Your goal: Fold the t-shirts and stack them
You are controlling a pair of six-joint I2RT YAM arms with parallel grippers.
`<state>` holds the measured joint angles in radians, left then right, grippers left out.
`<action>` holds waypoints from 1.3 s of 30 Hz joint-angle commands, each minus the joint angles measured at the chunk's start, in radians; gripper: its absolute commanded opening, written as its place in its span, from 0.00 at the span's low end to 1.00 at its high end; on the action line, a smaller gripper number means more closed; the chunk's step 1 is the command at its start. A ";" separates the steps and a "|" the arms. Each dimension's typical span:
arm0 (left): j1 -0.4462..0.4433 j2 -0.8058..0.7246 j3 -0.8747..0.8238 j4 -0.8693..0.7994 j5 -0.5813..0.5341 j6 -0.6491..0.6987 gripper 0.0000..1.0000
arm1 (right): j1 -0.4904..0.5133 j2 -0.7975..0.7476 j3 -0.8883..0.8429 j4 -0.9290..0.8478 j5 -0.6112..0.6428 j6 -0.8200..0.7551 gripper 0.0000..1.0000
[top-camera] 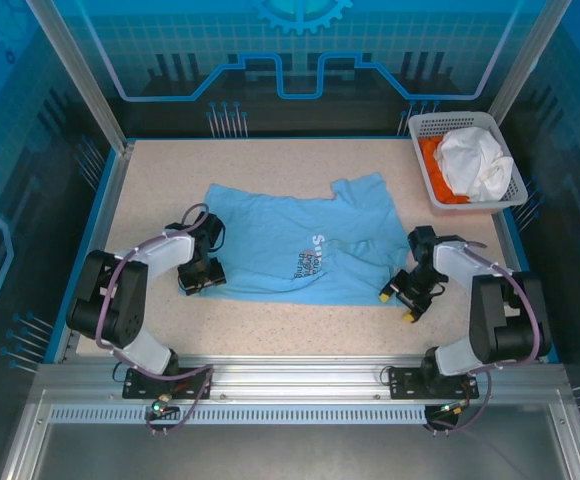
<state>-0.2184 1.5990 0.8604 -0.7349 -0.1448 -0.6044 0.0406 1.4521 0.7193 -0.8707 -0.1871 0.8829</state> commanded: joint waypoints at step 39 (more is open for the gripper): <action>0.078 0.161 0.616 -0.068 0.074 0.052 0.77 | 0.099 0.271 0.667 -0.030 0.090 -0.198 0.43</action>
<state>-0.1535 1.6619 1.3441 -0.8097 -0.0971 -0.5934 0.1192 1.6157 1.2388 -0.8700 -0.1917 0.7677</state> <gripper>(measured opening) 0.769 0.423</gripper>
